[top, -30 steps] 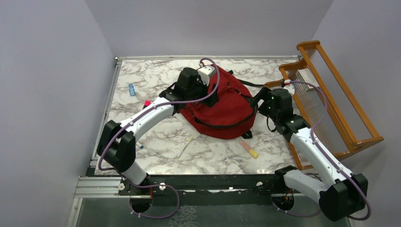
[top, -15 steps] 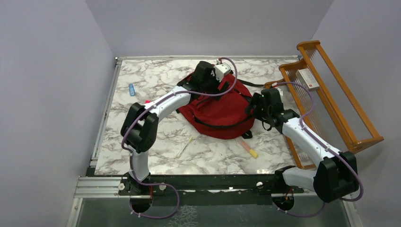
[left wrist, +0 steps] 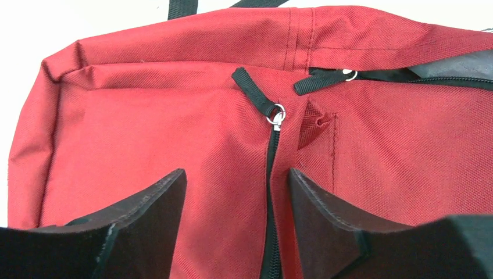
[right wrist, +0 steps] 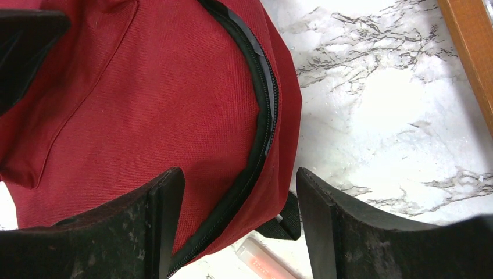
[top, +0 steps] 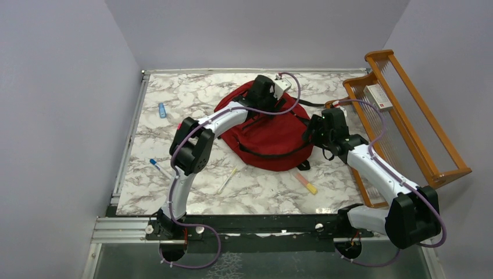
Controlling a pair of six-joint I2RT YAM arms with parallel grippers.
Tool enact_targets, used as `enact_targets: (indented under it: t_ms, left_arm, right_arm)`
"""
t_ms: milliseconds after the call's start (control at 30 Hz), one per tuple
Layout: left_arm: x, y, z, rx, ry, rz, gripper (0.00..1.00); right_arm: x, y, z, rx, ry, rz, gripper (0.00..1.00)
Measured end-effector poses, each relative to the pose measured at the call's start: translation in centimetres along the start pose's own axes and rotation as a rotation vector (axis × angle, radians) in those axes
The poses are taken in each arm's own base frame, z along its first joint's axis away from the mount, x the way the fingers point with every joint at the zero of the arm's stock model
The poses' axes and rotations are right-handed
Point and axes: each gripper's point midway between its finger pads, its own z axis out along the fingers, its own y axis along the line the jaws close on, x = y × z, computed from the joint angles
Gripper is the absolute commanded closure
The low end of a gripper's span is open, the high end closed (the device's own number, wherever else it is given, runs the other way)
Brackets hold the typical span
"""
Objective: Pack the student bag
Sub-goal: Adjust the student bag at the center of the board.
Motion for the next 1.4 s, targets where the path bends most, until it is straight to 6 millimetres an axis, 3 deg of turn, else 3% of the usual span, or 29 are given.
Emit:
enact_targets:
  t_ms: [67,233,400,700,933,1033,1233,1400]
  left_arm:
    - [0.1,0.0,0.5,0.001,0.005,0.001,0.44]
    - [-0.2,0.2,0.9,-0.015,0.005,0.002,0.71]
    - [-1.3,0.4,1.1,-0.029,-0.011,-0.01,0.88]
    - [-2.3,1.1,1.1,-0.077,-0.037,-0.08,0.96]
    - [-2.6,2.2,1.0,-0.095,-0.063,-0.155,0.93]
    - [-2.7,2.8,1.0,-0.096,-0.071,-0.188,0.78]
    - [-2.8,3.8,0.9,-0.084,-0.089,-0.233,0.62]
    - [-2.2,3.9,0.4,-0.049,-0.093,-0.272,0.45]
  right_arm:
    - [0.0,0.0,0.0,-0.001,0.001,-0.004,0.26]
    - [0.2,-0.1,0.1,0.0,0.004,-0.011,0.26]
    - [0.8,-0.5,0.3,0.007,0.014,-0.014,0.26]
    - [1.4,-0.9,0.2,0.012,0.022,-0.02,0.26]
    - [0.4,-0.4,-1.0,-0.024,-0.02,-0.024,0.25]
    - [-0.6,0.4,-2.1,-0.076,-0.064,-0.027,0.24]
    - [-2.9,2.2,-4.5,-0.181,-0.167,-0.036,0.23]
    - [-3.2,3.7,-5.7,-0.277,-0.18,-0.11,0.2]
